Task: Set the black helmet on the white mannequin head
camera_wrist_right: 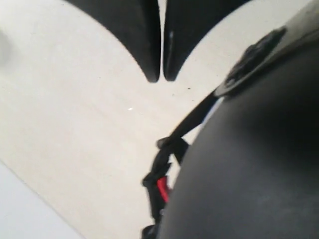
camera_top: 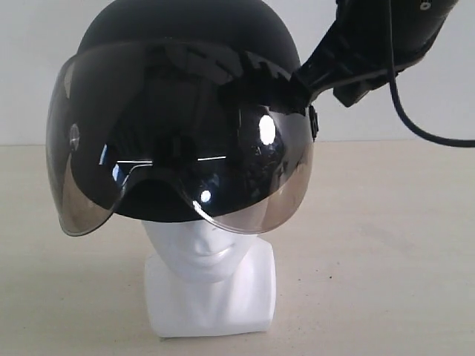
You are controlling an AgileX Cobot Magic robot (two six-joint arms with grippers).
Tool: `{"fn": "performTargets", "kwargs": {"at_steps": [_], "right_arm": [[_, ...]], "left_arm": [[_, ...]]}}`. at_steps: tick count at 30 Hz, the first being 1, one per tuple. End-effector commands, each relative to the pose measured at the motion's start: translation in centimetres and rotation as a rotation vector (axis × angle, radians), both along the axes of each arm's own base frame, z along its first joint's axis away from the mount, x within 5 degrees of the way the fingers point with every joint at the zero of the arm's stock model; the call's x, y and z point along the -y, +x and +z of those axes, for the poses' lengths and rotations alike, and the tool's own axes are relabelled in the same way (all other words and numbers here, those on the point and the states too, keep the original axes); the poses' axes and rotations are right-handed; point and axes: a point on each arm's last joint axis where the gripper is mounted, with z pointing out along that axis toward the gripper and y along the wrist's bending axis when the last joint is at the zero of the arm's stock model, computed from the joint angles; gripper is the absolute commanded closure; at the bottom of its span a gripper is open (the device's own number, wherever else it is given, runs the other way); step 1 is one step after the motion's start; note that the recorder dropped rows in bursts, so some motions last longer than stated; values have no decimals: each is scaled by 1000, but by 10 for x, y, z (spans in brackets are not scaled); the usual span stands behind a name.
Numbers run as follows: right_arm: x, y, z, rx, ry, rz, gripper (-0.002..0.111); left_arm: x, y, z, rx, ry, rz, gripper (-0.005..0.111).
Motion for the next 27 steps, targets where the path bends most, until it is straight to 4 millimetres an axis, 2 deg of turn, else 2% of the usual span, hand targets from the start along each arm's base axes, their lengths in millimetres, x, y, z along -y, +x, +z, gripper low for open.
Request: {"fn": "performTargets", "kwargs": {"at_steps": [1, 2, 3, 4, 6, 8, 10, 18, 27], "right_arm": [[6, -3, 21, 119, 28, -33, 106], [7, -5, 28, 145, 49, -32, 106], [8, -12, 48, 212, 136, -30, 106], [6, -20, 68, 269, 257, -2, 106], [-5, -30, 91, 322, 468, 86, 106], [-22, -35, 98, 298, 622, 217, 106], [-35, -26, 89, 256, 651, 259, 106], [-52, -1, 55, 117, 590, 249, 106], [-52, 1, 52, 114, 557, 261, 106]], "left_arm": [[1, 0, 2, 5, -11, -10, 102], [1, 0, 2, 5, -11, -10, 102], [1, 0, 2, 5, -11, -10, 102], [1, 0, 2, 5, -11, -10, 102], [1, 0, 2, 5, -11, -10, 102], [1, 0, 2, 5, -11, -10, 102], [1, 0, 2, 5, -11, -10, 102], [1, 0, 2, 5, -11, -10, 102], [1, 0, 2, 5, -11, -10, 102]]}}
